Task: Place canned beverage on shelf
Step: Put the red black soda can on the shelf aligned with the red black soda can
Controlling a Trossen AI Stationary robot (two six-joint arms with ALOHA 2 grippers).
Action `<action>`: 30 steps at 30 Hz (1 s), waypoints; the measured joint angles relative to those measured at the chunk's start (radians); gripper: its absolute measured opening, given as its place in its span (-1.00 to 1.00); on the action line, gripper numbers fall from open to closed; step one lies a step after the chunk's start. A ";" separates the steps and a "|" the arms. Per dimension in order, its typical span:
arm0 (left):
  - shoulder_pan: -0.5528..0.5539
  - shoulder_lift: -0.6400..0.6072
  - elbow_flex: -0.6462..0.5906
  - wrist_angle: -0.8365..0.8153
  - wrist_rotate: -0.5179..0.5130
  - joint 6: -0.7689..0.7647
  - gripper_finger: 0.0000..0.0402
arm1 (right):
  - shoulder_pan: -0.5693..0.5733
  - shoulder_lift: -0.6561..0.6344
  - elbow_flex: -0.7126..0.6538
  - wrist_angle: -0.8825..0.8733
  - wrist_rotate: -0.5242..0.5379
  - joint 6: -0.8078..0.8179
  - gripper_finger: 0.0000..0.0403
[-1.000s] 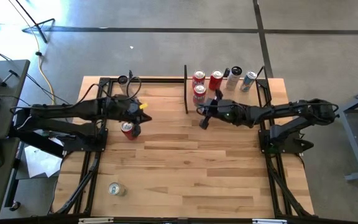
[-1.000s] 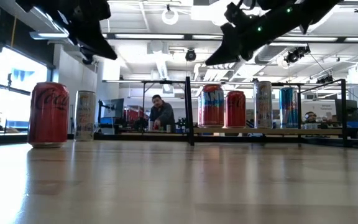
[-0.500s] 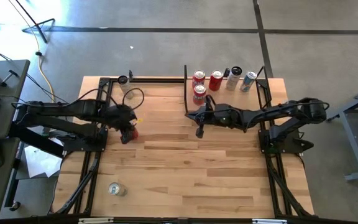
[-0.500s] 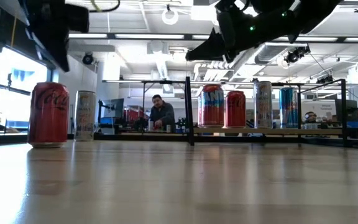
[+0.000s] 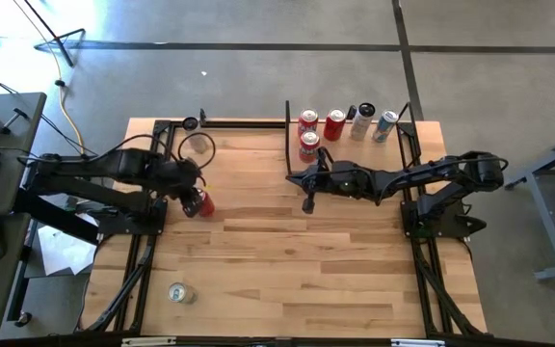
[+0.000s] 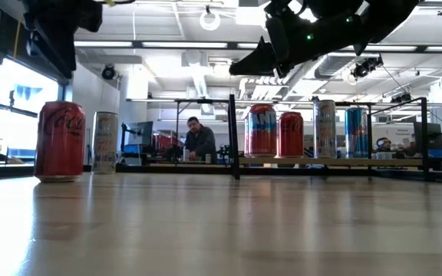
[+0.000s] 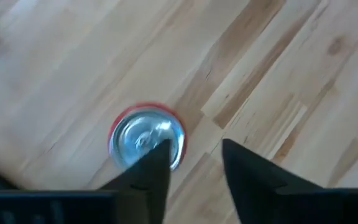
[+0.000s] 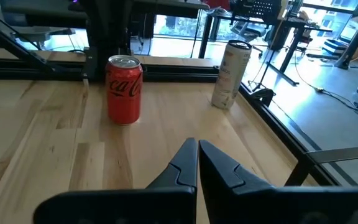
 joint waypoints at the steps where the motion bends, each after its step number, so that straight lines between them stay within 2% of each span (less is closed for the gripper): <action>1: 0.006 0.002 0.004 -0.018 0.006 -0.019 -0.22 | 0.000 0.000 0.000 0.000 0.000 0.000 -1.00; 6: 0.056 0.032 0.007 -0.106 0.049 -0.095 0.19 | 0.001 0.000 0.000 -0.002 0.000 0.002 -1.00; 12: 0.131 0.117 0.007 -0.127 0.149 -0.031 0.51 | 0.016 -0.001 0.000 -0.002 0.000 0.007 -1.00; 18: 0.193 0.209 0.007 -0.131 0.166 0.071 0.62 | 0.041 -0.001 0.000 -0.002 0.000 0.007 -1.00; 23: 0.220 0.266 0.007 -0.130 0.195 0.099 0.64 | 0.061 -0.001 0.000 -0.002 0.001 0.007 -1.00; 30: 0.240 0.304 0.006 -0.120 0.168 0.131 0.64 | 0.067 -0.001 0.000 -0.002 0.001 0.007 -1.00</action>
